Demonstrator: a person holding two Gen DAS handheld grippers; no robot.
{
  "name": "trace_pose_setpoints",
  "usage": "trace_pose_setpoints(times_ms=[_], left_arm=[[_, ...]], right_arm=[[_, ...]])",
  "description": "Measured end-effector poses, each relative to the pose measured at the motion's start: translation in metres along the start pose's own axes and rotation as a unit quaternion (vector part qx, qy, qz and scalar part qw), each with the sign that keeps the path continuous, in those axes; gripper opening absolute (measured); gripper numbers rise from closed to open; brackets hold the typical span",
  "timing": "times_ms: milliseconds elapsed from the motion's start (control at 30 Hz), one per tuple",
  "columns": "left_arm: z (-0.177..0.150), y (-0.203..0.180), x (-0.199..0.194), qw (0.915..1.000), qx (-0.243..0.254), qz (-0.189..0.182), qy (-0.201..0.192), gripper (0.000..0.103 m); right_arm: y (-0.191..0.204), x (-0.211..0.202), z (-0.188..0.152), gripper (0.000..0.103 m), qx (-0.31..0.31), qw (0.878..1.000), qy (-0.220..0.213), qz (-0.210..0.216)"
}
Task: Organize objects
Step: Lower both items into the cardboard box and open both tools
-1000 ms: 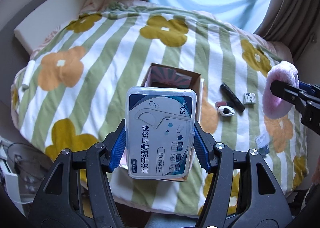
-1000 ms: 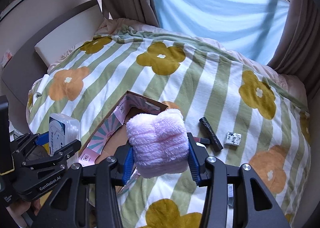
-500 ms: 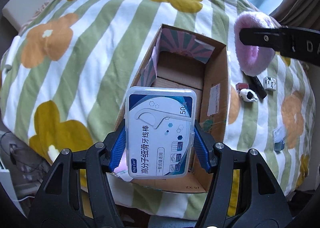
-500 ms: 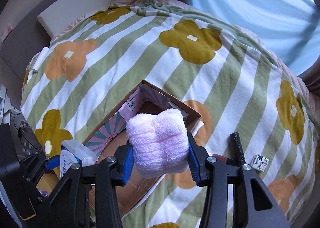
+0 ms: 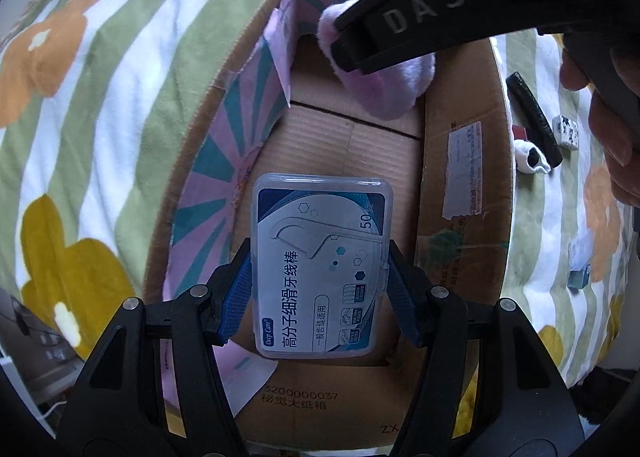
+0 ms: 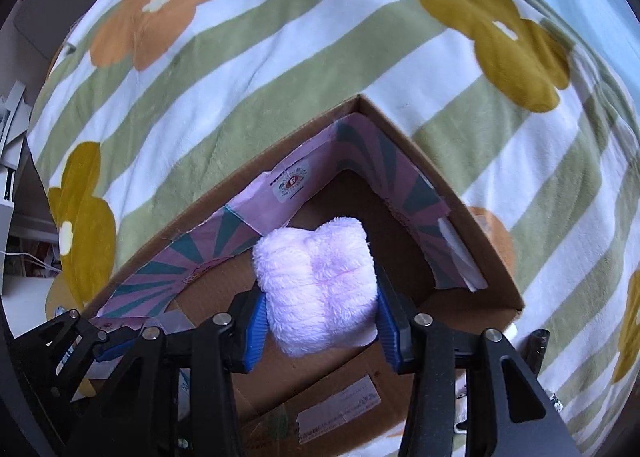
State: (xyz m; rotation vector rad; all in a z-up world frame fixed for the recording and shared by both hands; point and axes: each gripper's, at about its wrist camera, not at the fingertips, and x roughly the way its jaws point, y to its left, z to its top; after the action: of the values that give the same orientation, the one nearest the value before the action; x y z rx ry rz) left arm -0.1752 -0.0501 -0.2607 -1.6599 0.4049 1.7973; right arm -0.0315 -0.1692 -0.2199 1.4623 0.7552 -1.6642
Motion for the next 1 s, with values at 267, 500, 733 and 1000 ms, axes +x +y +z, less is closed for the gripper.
trace_pose_setpoints(times_ms=[267, 500, 733, 1000], left_arm=[[0.001, -0.002, 0.017, 0.9997, 0.007, -0.005, 0.021, 0.058], [-0.003, -0.007, 0.015, 0.9995, 0.029, -0.011, 0.008, 0.058], [-0.006, -0.015, 0.002, 0.9989, 0.034, -0.025, -0.017, 0.103], [-0.007, -0.014, 0.004, 0.9990, 0.031, -0.024, -0.022, 0.103]], right_arm=[[-0.003, 0.025, -0.002, 0.043, -0.016, 0.999, 0.027, 0.021], [-0.010, 0.029, 0.002, 0.043, -0.004, 0.999, 0.031, 0.034], [-0.017, 0.029, 0.000, 0.103, 0.015, 0.998, 0.021, 0.057], [-0.017, 0.021, -0.004, 0.103, 0.020, 0.999, 0.011, 0.042]])
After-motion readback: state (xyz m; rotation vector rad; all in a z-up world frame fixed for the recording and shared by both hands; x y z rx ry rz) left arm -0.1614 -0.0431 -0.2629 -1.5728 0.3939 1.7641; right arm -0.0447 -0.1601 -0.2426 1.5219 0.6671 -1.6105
